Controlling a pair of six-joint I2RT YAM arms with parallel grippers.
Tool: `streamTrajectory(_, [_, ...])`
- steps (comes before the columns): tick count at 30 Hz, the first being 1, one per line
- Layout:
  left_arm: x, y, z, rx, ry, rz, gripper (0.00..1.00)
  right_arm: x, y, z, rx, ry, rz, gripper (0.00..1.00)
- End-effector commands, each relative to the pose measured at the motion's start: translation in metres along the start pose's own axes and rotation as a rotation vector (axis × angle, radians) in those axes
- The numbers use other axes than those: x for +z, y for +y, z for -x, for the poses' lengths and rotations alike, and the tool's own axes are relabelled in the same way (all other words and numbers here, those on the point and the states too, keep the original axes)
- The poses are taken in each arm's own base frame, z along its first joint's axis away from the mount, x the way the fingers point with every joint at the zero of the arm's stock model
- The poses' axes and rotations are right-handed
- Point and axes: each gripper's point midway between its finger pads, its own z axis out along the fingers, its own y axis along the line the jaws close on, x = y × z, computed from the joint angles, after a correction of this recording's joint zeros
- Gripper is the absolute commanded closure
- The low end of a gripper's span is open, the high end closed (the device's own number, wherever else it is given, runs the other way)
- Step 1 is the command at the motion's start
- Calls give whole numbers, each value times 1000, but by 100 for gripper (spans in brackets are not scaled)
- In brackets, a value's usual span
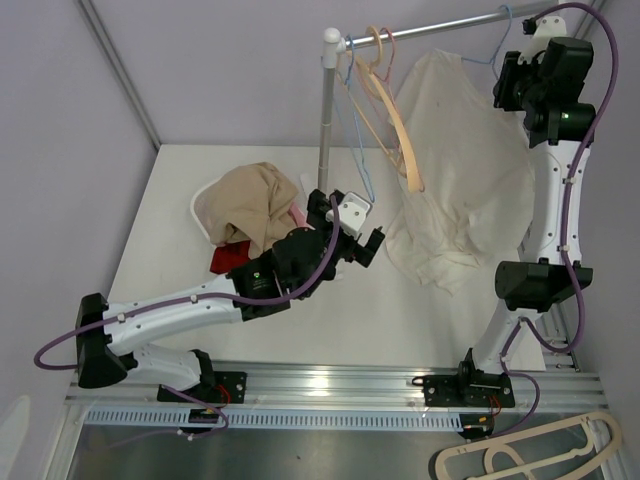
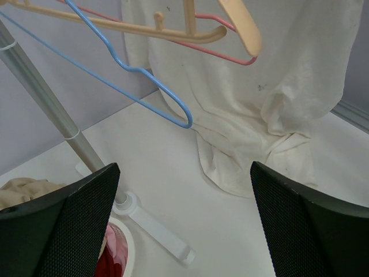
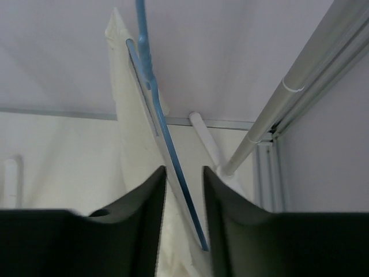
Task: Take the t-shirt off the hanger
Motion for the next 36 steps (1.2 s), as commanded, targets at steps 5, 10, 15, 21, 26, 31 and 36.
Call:
streamTrajectory(5, [-1,3,19,-9,-41,3,0,-14,-1,29,25,-92,14,100])
streamTrajectory(10, [-5,5,15,-15,-34,6,0,-15,7,27,41,-84,57,100])
streamTrajectory(15, [-9,10,12,-25,-32,15,1,-18,12,23,66,-65,77,100])
streamTrajectory(21, [-11,13,10,-23,-20,26,1,-21,8,32,151,-99,38,100])
streamTrajectory(26, [-11,16,9,-19,-9,45,1,-44,11,62,150,-194,43,100])
streamTrajectory(31, [-13,18,6,-29,3,56,0,-68,12,80,179,-249,34,100])
streamTrajectory(36, [-18,20,7,-54,0,55,1,-91,26,82,165,-259,66,100])
